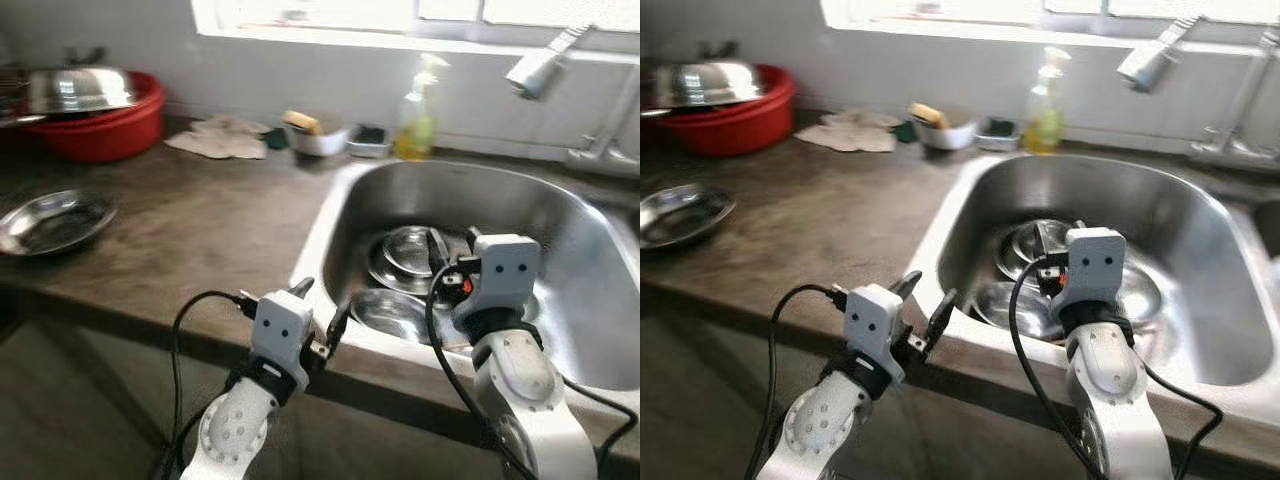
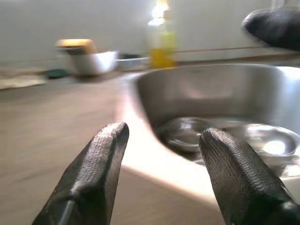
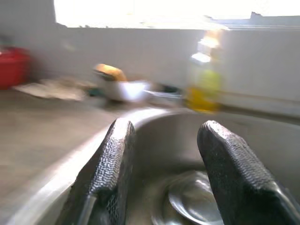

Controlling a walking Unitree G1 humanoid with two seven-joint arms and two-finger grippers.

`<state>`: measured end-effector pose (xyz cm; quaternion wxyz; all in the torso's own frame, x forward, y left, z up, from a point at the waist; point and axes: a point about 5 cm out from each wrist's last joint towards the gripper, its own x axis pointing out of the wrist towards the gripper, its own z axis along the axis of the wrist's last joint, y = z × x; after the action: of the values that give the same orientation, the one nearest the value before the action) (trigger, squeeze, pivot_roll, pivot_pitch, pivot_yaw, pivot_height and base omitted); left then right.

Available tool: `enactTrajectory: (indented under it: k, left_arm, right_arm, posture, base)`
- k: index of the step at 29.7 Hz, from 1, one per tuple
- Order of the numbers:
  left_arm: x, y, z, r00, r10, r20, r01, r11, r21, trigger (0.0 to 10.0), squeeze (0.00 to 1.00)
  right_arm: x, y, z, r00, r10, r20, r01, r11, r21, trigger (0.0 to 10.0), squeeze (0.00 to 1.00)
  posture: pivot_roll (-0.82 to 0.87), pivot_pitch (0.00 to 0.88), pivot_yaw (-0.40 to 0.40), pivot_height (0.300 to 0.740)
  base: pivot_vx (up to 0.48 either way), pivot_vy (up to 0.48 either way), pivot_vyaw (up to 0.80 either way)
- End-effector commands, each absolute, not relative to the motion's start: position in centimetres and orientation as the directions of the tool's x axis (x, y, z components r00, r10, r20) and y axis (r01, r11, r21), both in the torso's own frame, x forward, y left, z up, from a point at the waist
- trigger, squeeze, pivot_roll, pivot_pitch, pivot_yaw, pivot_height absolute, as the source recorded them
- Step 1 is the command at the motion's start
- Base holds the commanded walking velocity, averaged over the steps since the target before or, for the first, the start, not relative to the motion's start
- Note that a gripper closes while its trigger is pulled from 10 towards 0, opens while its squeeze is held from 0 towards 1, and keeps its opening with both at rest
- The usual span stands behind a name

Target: Kitchen organization

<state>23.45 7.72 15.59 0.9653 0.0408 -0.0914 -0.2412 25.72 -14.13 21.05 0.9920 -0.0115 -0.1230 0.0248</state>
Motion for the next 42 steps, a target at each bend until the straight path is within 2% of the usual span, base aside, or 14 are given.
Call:
enactTrajectory:
  k: [1,4,9,18,30,39,42]
  left_arm:
    - [23.4,7.2,15.5,0.859,-0.488,0.154,0.476,0.872,0.109,10.0,0.0]
    - [23.3,7.2,15.6,0.858,-0.491,0.152,0.479,0.871,0.106,10.0,0.0]
    - [23.4,7.0,15.7,0.855,-0.493,0.159,0.484,0.87,0.097,10.0,0.0]
    - [23.4,7.0,15.9,0.859,-0.484,0.164,0.473,0.875,0.104,10.0,0.0]
    - [23.6,7.2,15.9,0.872,-0.463,0.162,0.448,0.886,0.118,10.0,0.0]
    - [23.8,7.5,16.0,0.882,-0.441,0.164,0.422,0.896,0.14,10.0,0.0]
    - [23.8,7.5,15.9,0.881,-0.444,0.162,0.421,0.893,0.157,10.0,0.0]
  right_arm:
    - [25.6,-14.5,21.7,0.964,0.034,0.262,-0.026,0.999,-0.035,10.0,0.0]
    - [25.8,-14.6,22.0,0.962,0.024,0.274,-0.015,0.999,-0.032,10.0,0.0]
    - [26.0,-14.5,22.3,0.96,0.016,0.28,-0.009,1.0,-0.025,10.0,0.0]
    - [26.2,-14.1,22.6,0.96,0.026,0.279,-0.021,1.0,-0.019,10.0,0.0]
    - [26.6,-13.8,21.9,0.969,0.079,0.233,-0.071,0.997,-0.042,10.0,0.0]
    - [26.9,-13.6,21.4,0.972,0.096,0.216,-0.086,0.995,-0.056,10.0,0.0]
    - [27.2,-13.7,21.4,0.974,0.086,0.208,-0.081,0.996,-0.034,10.0,0.0]
  posture:
    - [0.17,0.048,0.002,0.74]
    - [0.18,0.055,0.006,0.74]
    - [0.18,0.072,0.007,0.74]
    - [0.18,0.082,-0.002,0.74]
    - [0.18,0.083,-0.008,0.74]
    - [0.19,0.084,-0.01,0.74]
    - [0.19,0.084,-0.009,0.74]
  base:
    - [0.0,0.0,0.8]
    - [0.0,0.0,0.8]
    - [0.0,0.475,0.8]
    - [0.0,0.0,0.8]
    - [0.0,0.0,0.0]
    - [0.186,0.0,0.8]
    - [0.46,0.0,0.0]
